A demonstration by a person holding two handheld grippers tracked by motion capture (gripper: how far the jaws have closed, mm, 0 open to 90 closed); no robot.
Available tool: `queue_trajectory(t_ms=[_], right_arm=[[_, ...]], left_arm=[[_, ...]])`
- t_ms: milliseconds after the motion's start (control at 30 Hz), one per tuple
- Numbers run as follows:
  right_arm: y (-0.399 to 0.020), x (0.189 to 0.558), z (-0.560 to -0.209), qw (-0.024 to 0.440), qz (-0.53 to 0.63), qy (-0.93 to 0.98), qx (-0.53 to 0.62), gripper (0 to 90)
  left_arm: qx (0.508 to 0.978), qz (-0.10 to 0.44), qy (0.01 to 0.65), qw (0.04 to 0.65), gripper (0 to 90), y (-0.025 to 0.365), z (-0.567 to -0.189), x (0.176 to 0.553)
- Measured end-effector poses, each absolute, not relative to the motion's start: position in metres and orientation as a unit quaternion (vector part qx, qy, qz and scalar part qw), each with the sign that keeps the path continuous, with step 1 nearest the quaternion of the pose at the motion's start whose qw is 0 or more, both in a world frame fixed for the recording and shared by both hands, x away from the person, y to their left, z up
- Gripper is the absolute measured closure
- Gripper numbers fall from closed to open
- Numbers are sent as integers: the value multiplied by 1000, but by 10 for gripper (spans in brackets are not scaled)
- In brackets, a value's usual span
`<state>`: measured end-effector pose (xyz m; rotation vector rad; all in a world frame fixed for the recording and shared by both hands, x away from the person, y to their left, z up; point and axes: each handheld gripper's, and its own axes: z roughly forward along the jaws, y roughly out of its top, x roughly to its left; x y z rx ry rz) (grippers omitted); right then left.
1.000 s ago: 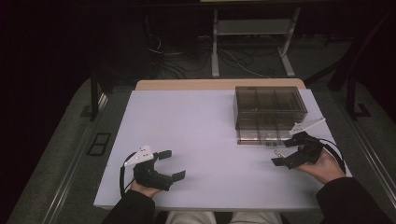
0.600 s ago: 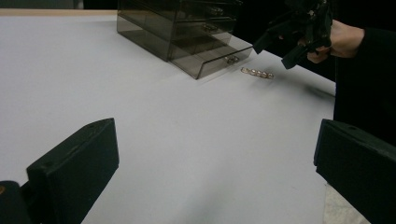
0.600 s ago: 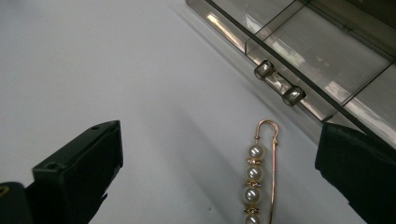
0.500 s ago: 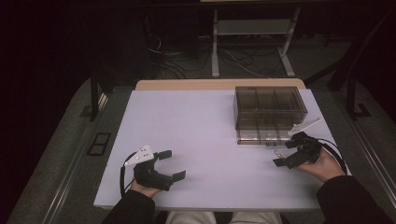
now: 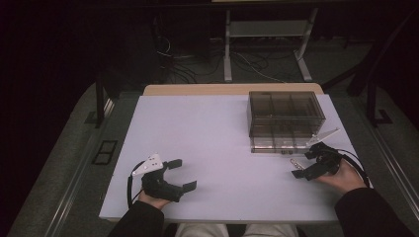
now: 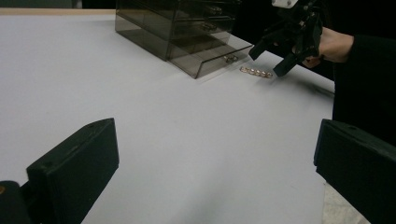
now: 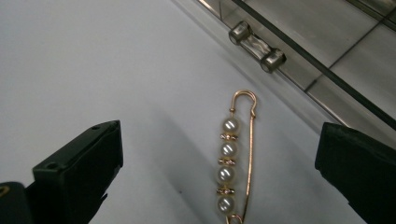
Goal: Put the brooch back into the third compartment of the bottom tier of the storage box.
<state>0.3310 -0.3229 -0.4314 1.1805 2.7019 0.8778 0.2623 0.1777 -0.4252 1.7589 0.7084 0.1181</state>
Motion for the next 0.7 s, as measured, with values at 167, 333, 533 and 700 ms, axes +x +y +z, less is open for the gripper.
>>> queue_trajectory(t_ms=[167,333,533,700], right_arm=[[-326,331,-432,30,286,880,379,90],[-326,331,-432,30,284,880,380,91],[-327,331,-433,29,280,883,375,170],[-327,331,-432,24,281,885,370,220]], left_arm=[[753,51,303,582,0,178,-425,262],[752,51,304,583,0,178,-425,262],[753,50,303,583,0,178,-425,262],[753,50,302,582,0,178,-425,262]])
